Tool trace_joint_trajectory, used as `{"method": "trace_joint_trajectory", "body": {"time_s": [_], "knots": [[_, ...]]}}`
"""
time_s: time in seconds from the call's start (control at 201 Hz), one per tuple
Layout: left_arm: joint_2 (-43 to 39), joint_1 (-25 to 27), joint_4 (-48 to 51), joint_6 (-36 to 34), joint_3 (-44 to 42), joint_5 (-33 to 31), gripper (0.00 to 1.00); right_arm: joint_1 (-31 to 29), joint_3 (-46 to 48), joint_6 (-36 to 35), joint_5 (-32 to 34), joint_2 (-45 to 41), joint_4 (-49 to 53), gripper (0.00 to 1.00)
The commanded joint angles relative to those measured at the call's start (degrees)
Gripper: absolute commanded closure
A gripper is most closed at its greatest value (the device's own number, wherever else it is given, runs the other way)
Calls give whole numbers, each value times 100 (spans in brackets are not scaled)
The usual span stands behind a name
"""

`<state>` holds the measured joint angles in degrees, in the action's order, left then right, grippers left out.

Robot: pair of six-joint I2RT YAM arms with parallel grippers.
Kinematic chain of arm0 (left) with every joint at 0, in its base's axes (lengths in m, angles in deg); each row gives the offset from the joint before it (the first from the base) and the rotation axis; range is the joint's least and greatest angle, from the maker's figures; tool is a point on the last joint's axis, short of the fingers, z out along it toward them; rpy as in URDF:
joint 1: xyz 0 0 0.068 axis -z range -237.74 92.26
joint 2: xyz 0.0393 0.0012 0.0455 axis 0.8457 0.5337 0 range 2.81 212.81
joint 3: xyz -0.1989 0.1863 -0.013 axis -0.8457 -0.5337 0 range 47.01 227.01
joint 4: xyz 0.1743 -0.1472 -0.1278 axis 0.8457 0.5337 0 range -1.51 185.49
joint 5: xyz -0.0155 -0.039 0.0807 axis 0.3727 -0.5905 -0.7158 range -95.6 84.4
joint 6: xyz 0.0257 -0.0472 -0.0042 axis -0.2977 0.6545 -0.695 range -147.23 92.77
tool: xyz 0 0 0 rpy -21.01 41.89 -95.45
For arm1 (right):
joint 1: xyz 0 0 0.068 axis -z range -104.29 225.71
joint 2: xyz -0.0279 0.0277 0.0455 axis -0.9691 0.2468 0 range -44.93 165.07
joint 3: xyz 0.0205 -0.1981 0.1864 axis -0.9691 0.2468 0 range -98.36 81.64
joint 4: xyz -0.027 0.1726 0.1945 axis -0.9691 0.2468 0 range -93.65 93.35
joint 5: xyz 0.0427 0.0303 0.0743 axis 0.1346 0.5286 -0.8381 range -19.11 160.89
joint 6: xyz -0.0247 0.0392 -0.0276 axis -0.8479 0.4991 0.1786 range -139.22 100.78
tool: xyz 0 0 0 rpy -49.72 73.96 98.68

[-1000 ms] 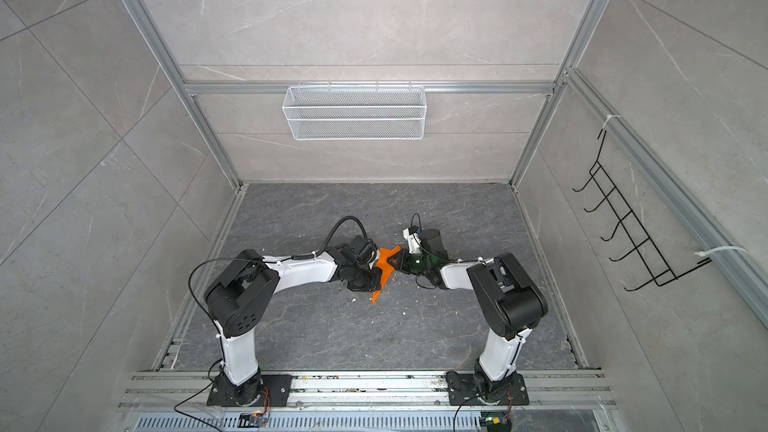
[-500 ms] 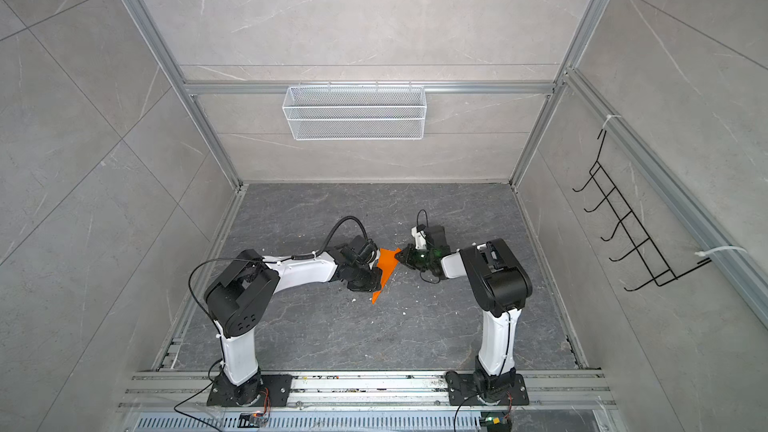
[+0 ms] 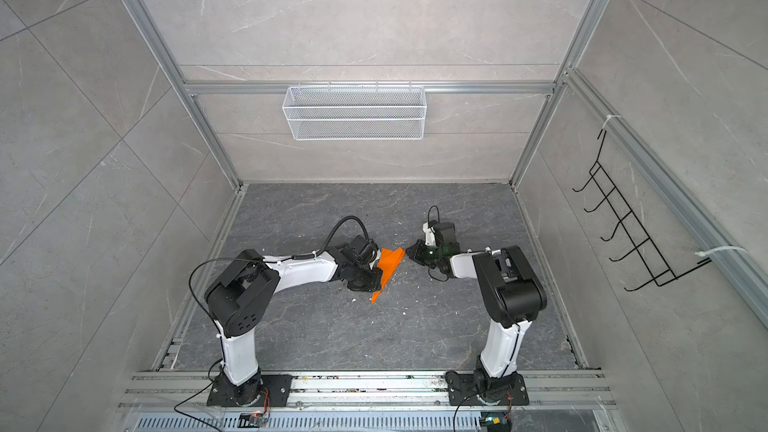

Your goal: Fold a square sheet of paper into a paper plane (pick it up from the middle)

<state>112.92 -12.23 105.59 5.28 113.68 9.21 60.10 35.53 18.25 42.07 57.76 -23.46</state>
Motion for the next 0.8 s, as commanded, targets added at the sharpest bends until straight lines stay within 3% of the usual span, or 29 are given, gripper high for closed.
{"method": "trace_joint_trajectory", "body": {"time_s": [0.0, 0.274, 0.513, 0.791], "knots": [[371, 75, 837, -253, -95, -368, 100, -475, 312, -247, 180, -486, 259, 94], [288, 63, 824, -423, -126, -389, 100, -925, 515, 358, -425, -77, -366, 95], [158, 63, 620, -228, -206, -190, 100, -961, 404, 348, -816, 346, -390, 95], [-326, 62, 654, -99, -194, -75, 97, -955, 400, 271, -247, 623, 87, 95]]}}
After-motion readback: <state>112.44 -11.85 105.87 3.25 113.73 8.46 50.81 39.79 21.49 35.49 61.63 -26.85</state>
